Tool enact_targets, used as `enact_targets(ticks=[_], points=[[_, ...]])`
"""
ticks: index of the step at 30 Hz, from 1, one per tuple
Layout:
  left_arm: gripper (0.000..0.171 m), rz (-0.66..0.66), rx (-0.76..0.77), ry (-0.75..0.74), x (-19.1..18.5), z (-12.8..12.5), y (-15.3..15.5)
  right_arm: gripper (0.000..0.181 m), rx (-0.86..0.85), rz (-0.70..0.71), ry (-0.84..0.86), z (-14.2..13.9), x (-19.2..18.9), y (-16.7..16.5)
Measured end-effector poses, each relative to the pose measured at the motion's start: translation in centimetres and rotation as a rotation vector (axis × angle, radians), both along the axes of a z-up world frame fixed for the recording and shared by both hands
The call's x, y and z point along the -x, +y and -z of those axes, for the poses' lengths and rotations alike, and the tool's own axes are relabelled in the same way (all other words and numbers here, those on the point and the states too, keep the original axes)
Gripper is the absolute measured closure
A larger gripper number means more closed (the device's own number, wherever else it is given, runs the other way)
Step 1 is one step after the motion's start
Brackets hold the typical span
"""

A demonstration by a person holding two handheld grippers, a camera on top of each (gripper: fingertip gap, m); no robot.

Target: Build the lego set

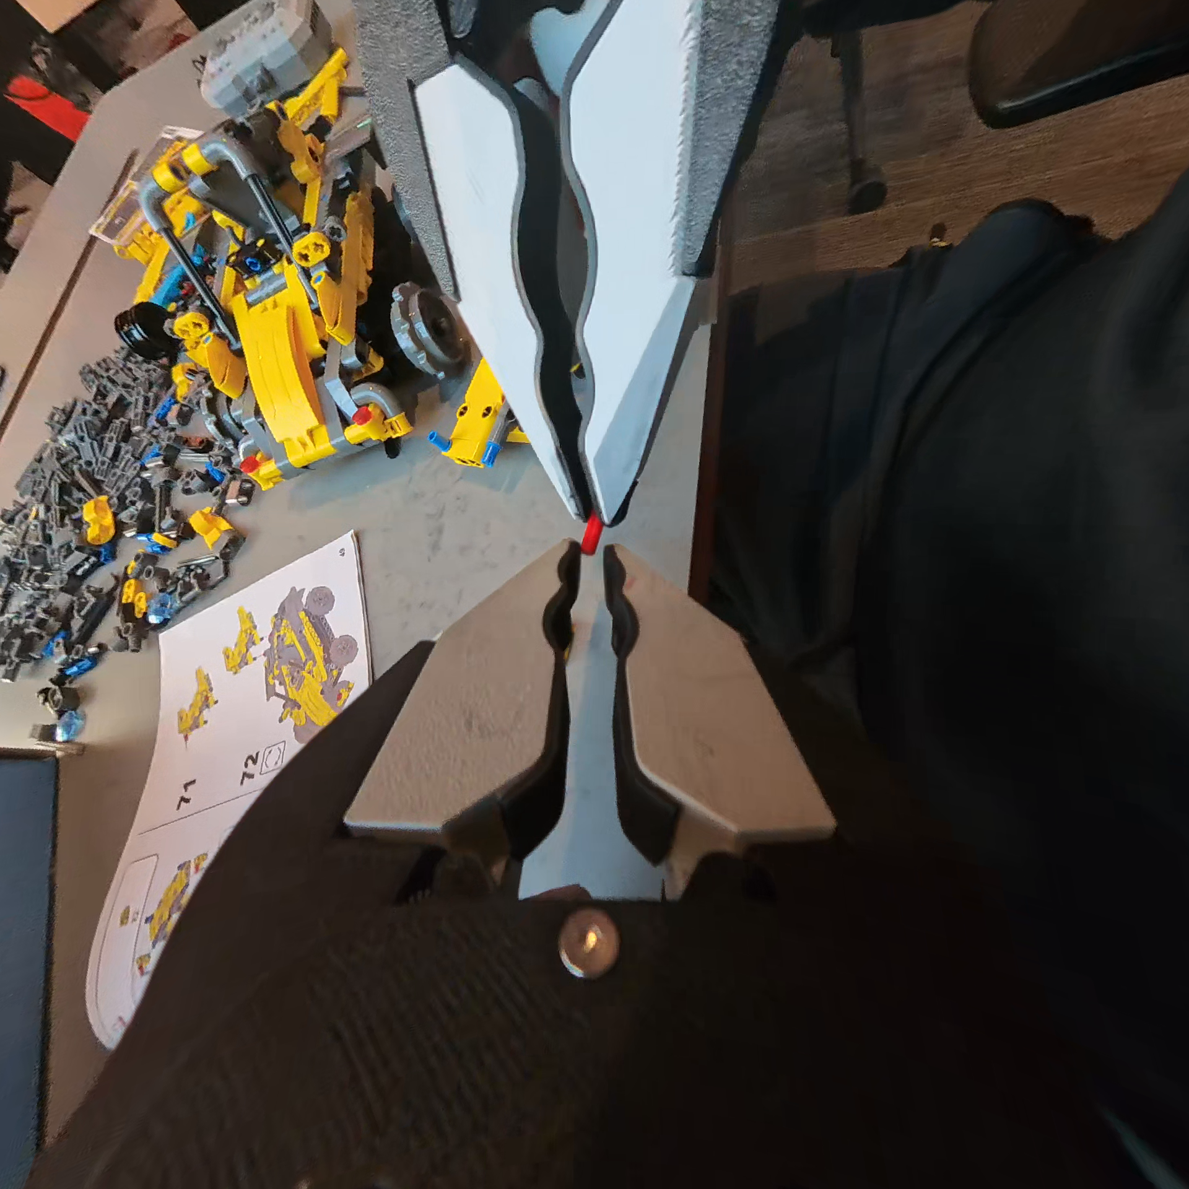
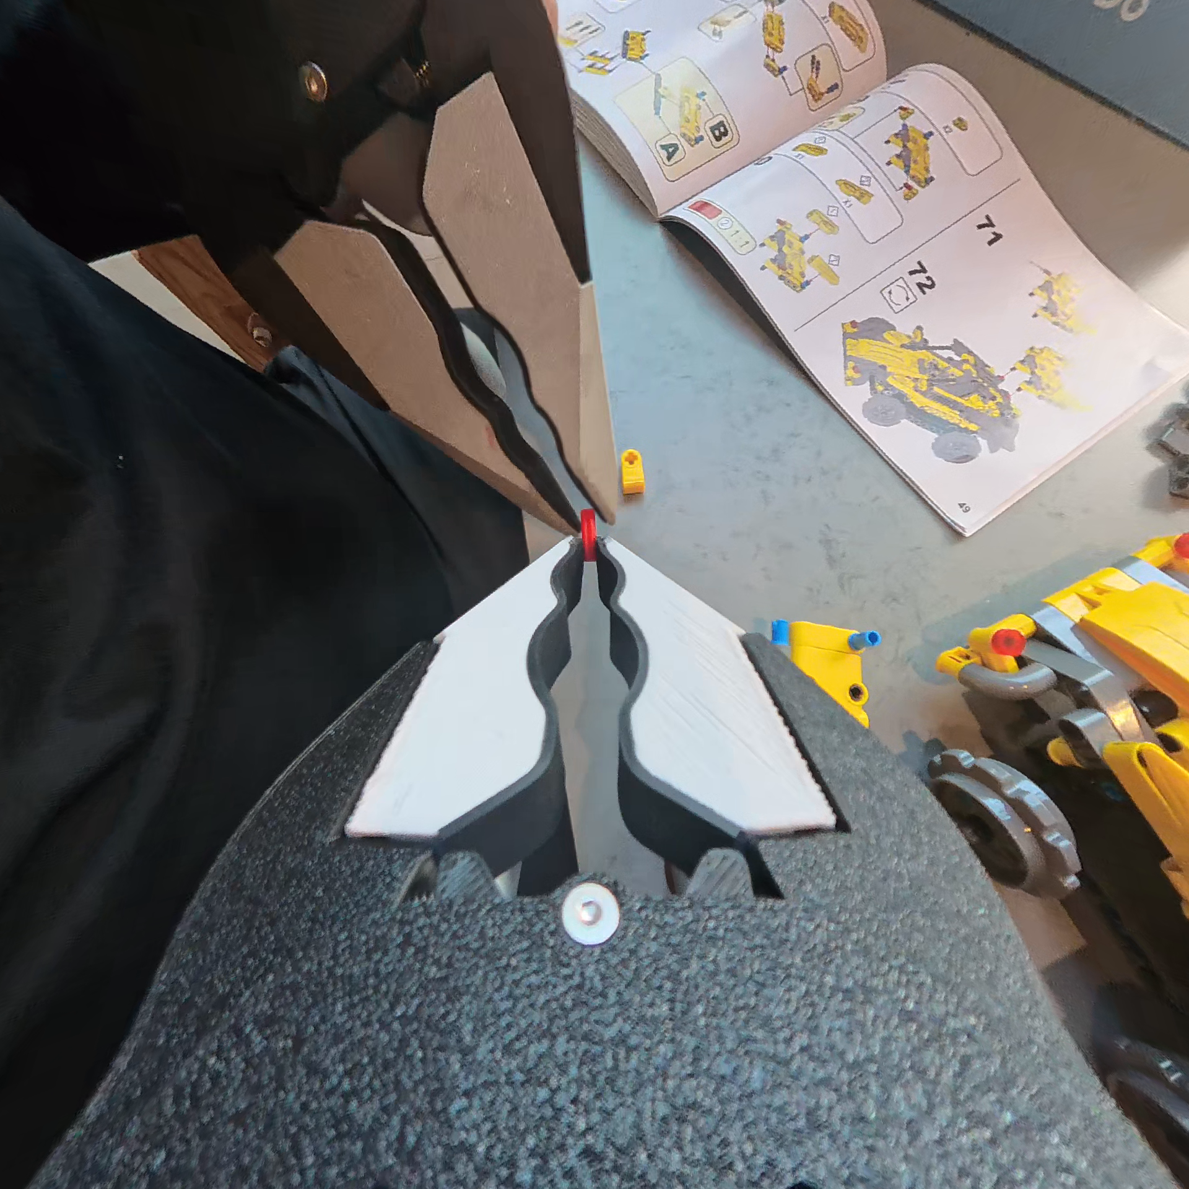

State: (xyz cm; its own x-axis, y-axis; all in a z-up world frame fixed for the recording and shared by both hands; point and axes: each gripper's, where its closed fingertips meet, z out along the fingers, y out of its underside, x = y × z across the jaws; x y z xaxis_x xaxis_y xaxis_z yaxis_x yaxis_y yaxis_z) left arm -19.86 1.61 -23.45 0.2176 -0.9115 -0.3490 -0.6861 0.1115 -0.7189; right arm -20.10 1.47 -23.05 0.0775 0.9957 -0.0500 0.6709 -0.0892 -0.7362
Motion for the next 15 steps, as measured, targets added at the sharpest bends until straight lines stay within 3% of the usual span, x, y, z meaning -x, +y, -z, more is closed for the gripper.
enact_targets(ticks=[6, 11, 15], points=[[0.171, -0.024, -0.078, -0.005, 0.0, -0.3, 0.4, 0.177, -0.025, 0.011, 0.008, -0.3, 0.1, 0.1], [0.171, -0.085, -0.259, -0.098, 0.5, -2.8, 1.4, 0.169, 0.038, 0.075, 0.171, -2.7, 0.3, 1.0], [0.171, -0.094, -0.303, -0.161, 0.7, -4.2, 1.5, 0.165, 0.129, 0.089, 0.261, -4.0, 0.3, 1.0]])
